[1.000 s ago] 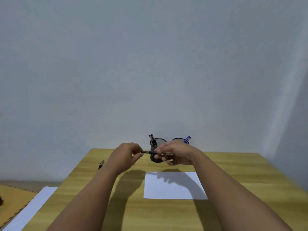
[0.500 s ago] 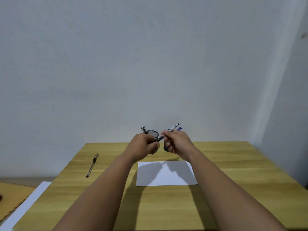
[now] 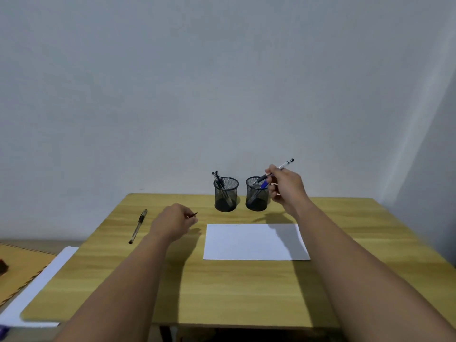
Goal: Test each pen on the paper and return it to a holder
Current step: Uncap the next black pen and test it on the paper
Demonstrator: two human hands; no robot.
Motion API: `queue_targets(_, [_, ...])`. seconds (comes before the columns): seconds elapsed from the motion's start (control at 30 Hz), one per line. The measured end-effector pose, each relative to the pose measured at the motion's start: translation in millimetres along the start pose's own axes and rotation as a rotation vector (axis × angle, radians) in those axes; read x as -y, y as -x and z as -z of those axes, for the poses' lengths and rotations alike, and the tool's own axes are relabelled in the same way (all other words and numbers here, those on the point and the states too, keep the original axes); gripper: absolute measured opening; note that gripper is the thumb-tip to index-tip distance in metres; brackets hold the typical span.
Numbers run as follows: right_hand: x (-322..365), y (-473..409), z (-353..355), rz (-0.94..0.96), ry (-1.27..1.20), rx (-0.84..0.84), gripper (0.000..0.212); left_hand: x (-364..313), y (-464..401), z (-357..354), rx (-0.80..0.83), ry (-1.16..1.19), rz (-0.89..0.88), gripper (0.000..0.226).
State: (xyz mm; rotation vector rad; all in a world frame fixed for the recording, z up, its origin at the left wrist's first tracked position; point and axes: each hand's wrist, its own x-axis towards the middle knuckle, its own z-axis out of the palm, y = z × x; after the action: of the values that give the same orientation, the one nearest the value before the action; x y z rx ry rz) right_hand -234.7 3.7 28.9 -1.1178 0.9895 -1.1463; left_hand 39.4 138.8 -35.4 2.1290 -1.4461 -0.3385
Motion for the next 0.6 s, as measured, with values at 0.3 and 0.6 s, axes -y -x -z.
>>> queue_targets(0.3, [-68, -26, -18, -0.049, -0.023, -0.001, 0.022, 29, -42, -42, -0.149, -0.303, -0.065, 0.023])
queue_targets(0.6, [-99, -31, -27, 0.003, 0.023, -0.062, 0.015, 36, -49, -64, -0.236, -0.277, -0.147, 0.042])
